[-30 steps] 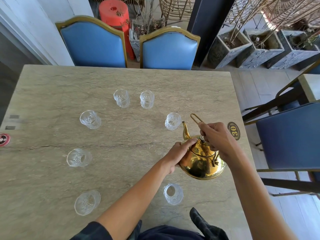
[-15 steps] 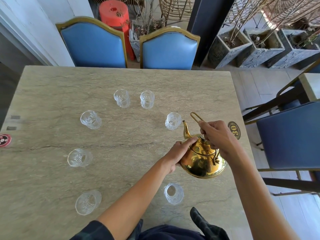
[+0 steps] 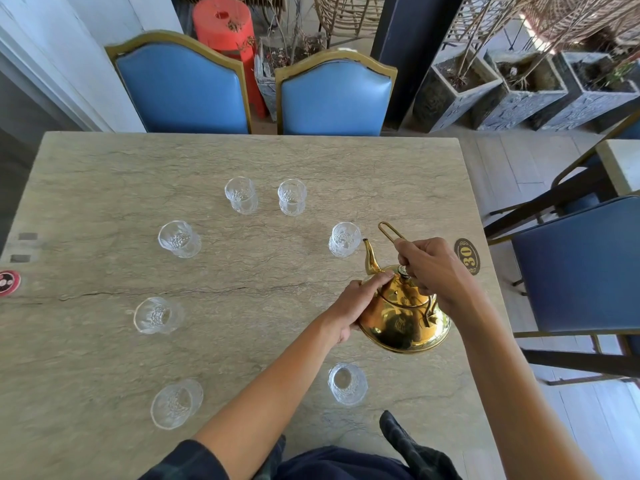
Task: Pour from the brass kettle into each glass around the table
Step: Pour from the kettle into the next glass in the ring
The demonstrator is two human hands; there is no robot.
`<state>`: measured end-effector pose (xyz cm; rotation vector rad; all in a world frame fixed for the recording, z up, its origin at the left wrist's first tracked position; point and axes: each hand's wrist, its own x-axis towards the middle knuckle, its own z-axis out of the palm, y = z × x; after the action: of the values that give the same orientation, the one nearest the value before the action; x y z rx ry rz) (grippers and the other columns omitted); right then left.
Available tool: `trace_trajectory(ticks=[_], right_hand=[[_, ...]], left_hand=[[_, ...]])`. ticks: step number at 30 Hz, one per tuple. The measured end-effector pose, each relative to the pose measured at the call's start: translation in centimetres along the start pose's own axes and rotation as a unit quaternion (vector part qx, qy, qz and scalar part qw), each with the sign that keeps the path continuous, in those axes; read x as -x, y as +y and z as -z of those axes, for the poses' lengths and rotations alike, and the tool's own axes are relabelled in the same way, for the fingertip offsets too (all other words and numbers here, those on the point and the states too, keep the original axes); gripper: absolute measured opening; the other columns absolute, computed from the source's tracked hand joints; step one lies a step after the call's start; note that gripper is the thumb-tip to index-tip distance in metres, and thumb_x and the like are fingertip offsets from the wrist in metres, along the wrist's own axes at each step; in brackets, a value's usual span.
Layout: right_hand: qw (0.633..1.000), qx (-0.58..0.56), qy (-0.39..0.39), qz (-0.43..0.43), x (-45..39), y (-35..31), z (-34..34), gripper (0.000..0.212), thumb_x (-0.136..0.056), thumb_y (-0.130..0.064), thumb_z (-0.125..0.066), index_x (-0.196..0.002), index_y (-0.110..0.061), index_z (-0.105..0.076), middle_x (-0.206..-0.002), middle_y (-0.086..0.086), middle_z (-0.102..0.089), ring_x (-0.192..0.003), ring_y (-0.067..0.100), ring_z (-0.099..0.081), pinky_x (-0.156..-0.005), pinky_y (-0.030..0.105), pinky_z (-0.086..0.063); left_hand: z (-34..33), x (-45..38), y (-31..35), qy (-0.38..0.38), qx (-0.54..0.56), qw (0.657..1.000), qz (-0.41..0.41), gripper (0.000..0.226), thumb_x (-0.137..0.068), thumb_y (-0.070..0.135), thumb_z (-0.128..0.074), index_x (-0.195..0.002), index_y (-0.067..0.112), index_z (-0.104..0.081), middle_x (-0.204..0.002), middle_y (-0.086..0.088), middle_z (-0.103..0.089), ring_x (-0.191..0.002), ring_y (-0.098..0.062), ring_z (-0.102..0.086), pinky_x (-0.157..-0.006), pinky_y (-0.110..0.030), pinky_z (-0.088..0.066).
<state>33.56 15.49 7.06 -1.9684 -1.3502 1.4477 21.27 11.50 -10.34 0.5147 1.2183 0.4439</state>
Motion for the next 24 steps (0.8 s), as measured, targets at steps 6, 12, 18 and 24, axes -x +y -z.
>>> trace_trajectory(ticks=[6,12,18,24], right_hand=[[1.000,-0.002,0.004,-0.001,0.09,-0.16,0.04,0.039,-0.102,-0.029,-0.058,-0.068,-0.009,-0.059,-0.052,-0.001,-0.037,-0.038,0.009,-0.030,-0.040,0.024,-0.025],[1.000,-0.008,0.002,0.000,0.26,-0.23,0.07,0.038,-0.103,-0.028,-0.057,-0.071,-0.007,-0.060,-0.054,0.001,-0.036,-0.039,0.009,-0.029,-0.039,0.022,-0.024],[1.000,-0.005,0.001,0.002,0.43,-0.35,0.11,0.038,-0.103,-0.027,-0.057,-0.071,-0.007,-0.060,-0.054,0.001,-0.037,-0.038,0.008,-0.029,-0.039,0.022,-0.025],[1.000,-0.004,0.004,0.002,0.37,-0.23,0.12,0.037,-0.102,-0.027,-0.057,-0.071,-0.007,-0.061,-0.054,0.002,-0.037,-0.038,0.008,-0.029,-0.039,0.022,-0.025]], left_hand=[[0.05,0.01,0.14,-0.005,-0.001,1.000,0.014,0.070,-0.090,0.080,-0.073,-0.117,0.016,-0.073,-0.068,0.010,-0.076,-0.074,-0.013,-0.071,-0.067,-0.028,-0.057],[0.04,0.13,0.09,-0.015,-0.007,1.000,0.018,0.062,-0.091,0.078,-0.072,-0.102,0.017,-0.076,-0.067,0.010,-0.075,-0.069,-0.010,-0.071,-0.067,-0.027,-0.055],[-0.10,0.32,0.22,-0.015,-0.008,1.000,0.010,0.058,-0.093,0.077,-0.071,-0.103,0.021,-0.077,-0.071,0.008,-0.076,-0.074,-0.013,-0.071,-0.068,-0.027,-0.055],[-0.21,0.26,0.10,-0.007,0.000,1.000,0.006,0.064,-0.090,0.080,-0.072,-0.110,0.019,-0.078,-0.074,0.007,-0.077,-0.078,-0.015,-0.072,-0.068,-0.027,-0.056]])
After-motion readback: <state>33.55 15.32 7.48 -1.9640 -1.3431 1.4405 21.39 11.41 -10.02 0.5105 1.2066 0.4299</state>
